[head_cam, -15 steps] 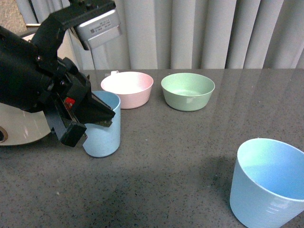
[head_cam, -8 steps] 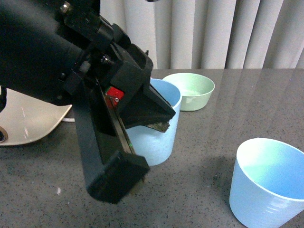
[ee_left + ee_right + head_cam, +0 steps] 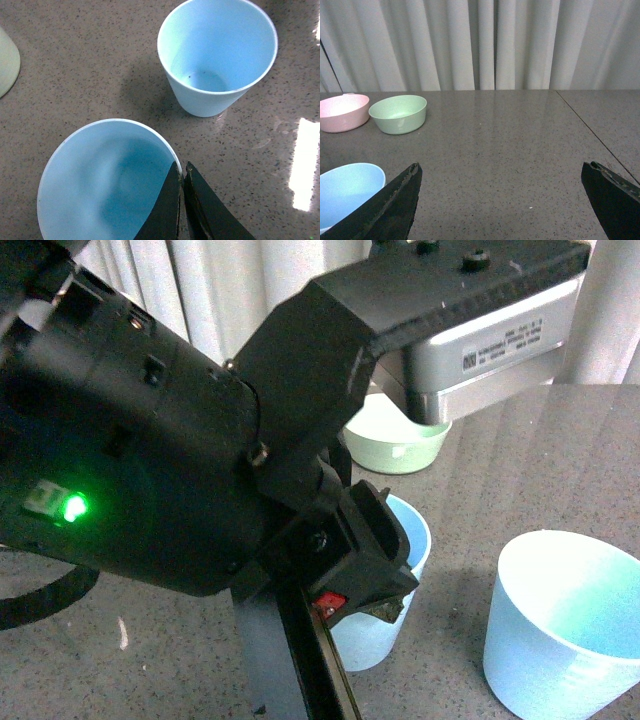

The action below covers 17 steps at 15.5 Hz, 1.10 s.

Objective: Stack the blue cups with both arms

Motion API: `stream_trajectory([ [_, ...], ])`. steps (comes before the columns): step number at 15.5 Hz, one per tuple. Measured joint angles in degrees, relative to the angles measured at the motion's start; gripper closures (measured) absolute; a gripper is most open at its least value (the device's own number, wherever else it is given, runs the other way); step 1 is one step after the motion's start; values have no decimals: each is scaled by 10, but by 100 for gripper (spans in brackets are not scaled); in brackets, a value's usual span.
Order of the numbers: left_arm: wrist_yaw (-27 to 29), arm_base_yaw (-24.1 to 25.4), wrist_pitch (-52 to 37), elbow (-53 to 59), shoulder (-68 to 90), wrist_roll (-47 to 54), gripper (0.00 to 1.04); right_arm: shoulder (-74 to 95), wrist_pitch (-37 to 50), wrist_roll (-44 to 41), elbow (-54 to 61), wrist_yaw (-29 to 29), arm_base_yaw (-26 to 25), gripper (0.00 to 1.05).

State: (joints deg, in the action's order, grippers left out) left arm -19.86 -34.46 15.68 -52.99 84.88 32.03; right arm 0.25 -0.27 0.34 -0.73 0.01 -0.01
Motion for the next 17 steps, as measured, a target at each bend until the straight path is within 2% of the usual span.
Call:
stream_trajectory([
  [5,13,-13,-5,6,13,4,103,0,0,0,0,0,0,7],
  [6,11,-14,1,5,13,6,98,0,0,0,0,0,0,7],
  [7,9,-14,10,5,13,8,81,0,0,0,0,0,0,7],
  [12,-7,-4,10,-14,-11,-2,36,0,0,0,0,0,0,7],
  [14,-16,38,-46,-50,-31,-40,6,0,0,0,0,0,0,7],
  [17,-9,119,-156,-59,-47,-142,7,0,0,0,0,0,0,7],
])
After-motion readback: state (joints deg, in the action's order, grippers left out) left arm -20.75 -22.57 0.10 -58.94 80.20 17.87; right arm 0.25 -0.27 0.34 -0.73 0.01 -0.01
